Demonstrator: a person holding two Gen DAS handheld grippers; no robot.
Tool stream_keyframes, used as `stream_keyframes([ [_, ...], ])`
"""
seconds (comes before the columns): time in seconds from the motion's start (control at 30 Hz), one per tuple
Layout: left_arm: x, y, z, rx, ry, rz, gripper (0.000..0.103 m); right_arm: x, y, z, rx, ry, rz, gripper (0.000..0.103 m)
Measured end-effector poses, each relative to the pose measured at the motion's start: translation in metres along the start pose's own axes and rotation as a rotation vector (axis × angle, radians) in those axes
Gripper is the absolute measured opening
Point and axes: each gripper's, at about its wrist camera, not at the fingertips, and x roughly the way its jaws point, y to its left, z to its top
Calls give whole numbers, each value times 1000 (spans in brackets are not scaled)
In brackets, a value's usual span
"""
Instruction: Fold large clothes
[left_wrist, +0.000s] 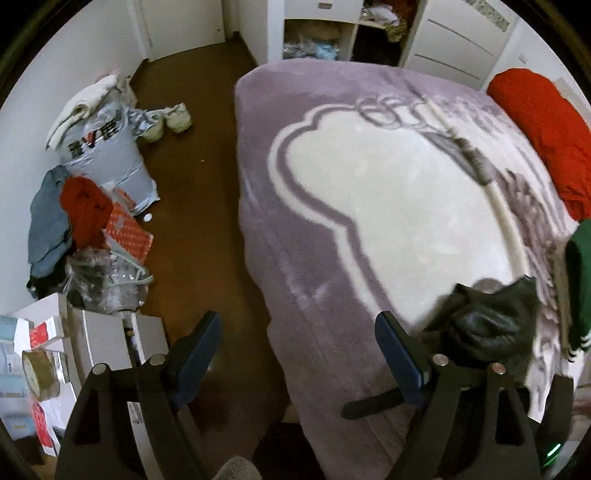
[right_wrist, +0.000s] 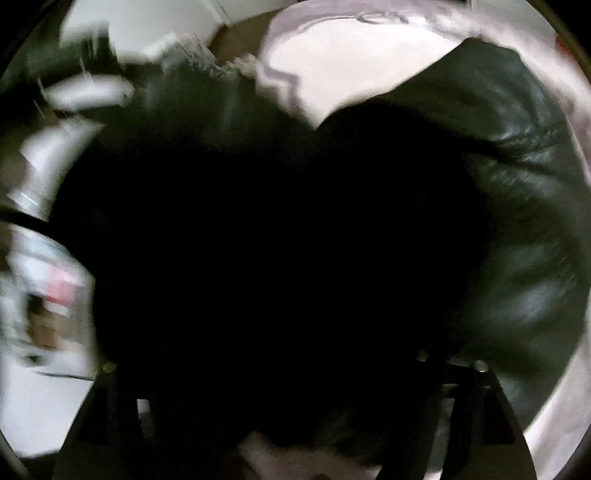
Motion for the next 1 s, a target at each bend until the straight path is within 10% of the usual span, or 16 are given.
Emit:
stream_keyframes([
  [0.2, -19, -41, -3, 89, 25, -132, 84, -57, -45, -36, 372, -4, 456, 78],
  [0.37, -13, -83, -15, 159, 40, -192, 84, -87, -116, -29, 595, -46, 237, 77],
  [0.53, 72, -113, -70, 260, 191, -87, 84, -59, -120, 6, 590, -66, 146, 31],
  [0.83, 129, -78, -101, 121, 232, -136, 98, 26, -186, 121, 482, 136, -58, 29],
  [0.97, 121, -74, -91, 87, 235, -183, 99, -9, -193, 119, 470, 158, 124, 41],
  [1.0, 115, -72, -89, 88, 225, -185, 99, -24, -200, 114, 486, 124, 196, 59],
])
